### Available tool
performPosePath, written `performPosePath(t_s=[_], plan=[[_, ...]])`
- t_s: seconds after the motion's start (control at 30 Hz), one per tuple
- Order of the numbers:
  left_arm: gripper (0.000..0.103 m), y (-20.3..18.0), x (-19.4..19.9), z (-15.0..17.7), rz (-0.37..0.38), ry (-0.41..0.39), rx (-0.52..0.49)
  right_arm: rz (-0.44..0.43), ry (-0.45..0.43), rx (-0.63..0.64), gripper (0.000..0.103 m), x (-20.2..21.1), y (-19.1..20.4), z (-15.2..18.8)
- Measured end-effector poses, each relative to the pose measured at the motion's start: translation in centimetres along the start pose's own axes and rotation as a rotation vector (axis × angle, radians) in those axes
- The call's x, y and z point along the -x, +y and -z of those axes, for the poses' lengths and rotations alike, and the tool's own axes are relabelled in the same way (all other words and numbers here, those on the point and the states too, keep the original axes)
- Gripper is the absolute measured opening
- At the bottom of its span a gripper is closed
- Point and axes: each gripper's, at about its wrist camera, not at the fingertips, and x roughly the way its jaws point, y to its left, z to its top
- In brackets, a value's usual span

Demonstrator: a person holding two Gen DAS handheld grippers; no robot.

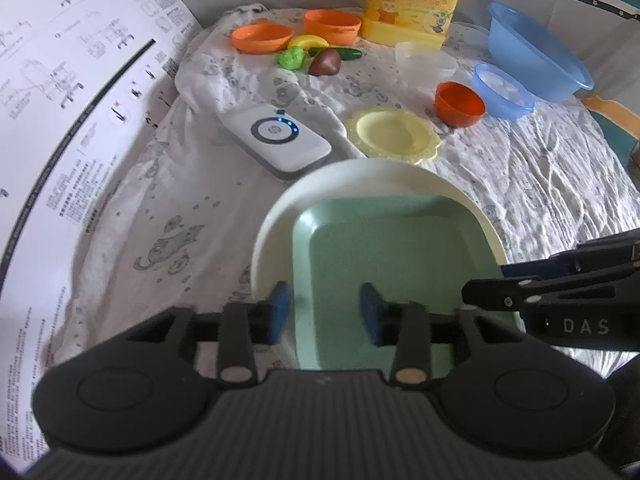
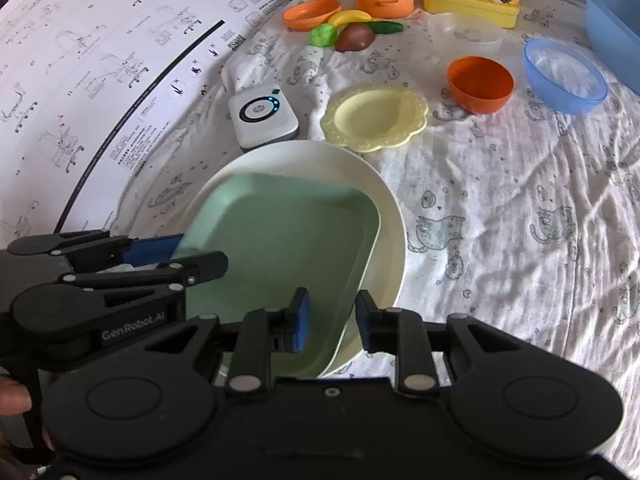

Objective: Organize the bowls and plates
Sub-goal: 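Lift the green plate, lower it into the white plate, open the right gripper, then move the right gripper to the yellow flower plate and grasp its rim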

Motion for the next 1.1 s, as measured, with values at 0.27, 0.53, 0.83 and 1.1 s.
performPosePath(t_s=[0.27, 0.53, 0.83, 1.1], plan=[[0.069, -0.4, 1.1, -0.3, -0.032, -0.046, -0.012, 0.002, -0.041, 0.008, 0.06, 1.2, -0.2, 0.0], [0.082, -0.7, 1.8, -0.2, -0.065, -0.059, -0.016, 0.005, -0.077, 0.002, 0.074, 2.4, -0.5, 0.5], [0.103, -0.5, 2.3, -0.3, -0.091, -0.075, 0.009, -0.007, -0.108, -0.018, 0.093, 3.4, -1.2, 1.0], [0.103, -0.6, 2.9, -0.8, -0.084, -0.105, 0.024, 0.01, -0.134, -0.034, 0.098, 4.3, -2.3, 0.9]])
